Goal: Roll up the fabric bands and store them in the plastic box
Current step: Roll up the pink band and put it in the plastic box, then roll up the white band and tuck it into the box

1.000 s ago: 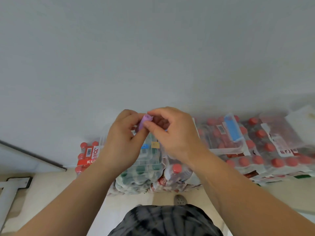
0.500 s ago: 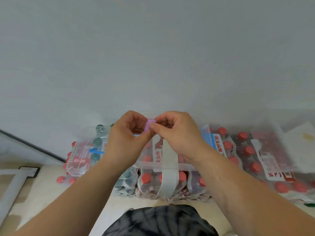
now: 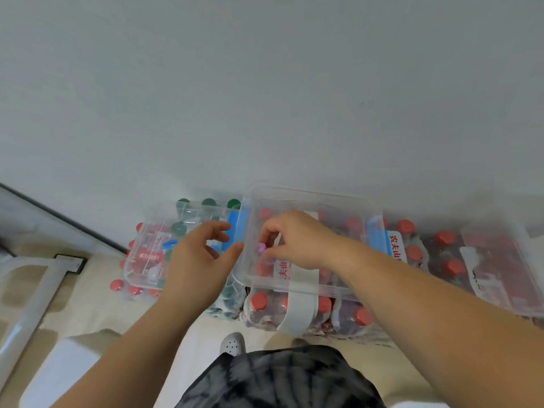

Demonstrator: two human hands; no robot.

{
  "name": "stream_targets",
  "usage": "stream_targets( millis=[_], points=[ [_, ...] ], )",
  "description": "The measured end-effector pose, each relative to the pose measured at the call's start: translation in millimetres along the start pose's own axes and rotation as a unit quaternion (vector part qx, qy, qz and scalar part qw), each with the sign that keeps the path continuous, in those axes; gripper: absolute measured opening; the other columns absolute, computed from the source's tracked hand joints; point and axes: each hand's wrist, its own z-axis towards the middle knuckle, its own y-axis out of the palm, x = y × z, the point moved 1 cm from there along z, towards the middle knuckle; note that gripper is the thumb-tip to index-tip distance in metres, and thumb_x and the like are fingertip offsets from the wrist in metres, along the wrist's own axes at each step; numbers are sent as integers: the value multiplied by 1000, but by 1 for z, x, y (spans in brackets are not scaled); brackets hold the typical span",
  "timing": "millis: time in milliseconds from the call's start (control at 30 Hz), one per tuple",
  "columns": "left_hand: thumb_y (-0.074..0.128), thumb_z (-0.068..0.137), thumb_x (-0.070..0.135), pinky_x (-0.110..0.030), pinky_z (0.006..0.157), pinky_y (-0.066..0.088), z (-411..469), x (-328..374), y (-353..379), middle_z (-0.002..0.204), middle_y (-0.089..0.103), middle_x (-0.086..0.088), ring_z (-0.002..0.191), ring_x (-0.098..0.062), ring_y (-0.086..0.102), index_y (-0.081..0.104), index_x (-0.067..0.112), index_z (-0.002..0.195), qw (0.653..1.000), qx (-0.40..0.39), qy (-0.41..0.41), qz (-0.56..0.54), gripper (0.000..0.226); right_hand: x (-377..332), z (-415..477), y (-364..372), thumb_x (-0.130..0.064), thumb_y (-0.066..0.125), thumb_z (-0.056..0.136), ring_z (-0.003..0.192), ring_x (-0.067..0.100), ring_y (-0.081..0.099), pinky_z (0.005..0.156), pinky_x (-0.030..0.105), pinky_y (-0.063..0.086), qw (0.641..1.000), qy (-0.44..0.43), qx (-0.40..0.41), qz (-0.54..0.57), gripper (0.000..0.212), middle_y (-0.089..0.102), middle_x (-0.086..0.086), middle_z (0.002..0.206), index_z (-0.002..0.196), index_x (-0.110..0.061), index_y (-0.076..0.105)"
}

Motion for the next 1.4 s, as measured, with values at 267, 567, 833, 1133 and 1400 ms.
stream_targets(
  millis=[267,567,833,1133,1400],
  points=[
    [72,93,28,-49,65,62,-3,-17,8,103,73,12,57,-24,72,66,38,108,995,-40,-26,-84,19,4,23,30,-20,84,81,91,13,69,83,33,57,996,23,-84,-10,20,74,-4,98,97,-16,73],
    [69,94,30,-52,63,61,-1,-20,11,104,74,10,60,-33,70,67,34,105,994,-45,-23,-97,13,9,25,32,-19,82,84,93,8,71,90,32,59,992,21,-122,2,19,77,-6,100,103,-17,79],
    [69,95,28,-40,58,63,-3,-17,14,102,74,10,62,-34,70,67,36,101,994,-39,-20,-103,11,12,23,29,-26,77,91,98,7,70,96,32,56,989,36,-139,36,18,77,-9,106,108,-23,80],
    [69,94,29,-31,55,60,-2,-18,14,101,75,10,58,-23,71,68,35,101,992,-42,-13,-119,9,3,30,23,-19,78,87,89,6,71,85,30,59,986,30,-164,-15,13,79,-10,95,99,-23,82],
    [64,81,53,-42,55,62,-3,-21,14,100,75,11,57,-25,70,68,37,100,988,-55,-9,-141,26,9,25,35,-31,86,81,75,16,76,67,26,61,988,105,-106,49,22,79,0,78,83,-13,75]
  ],
)
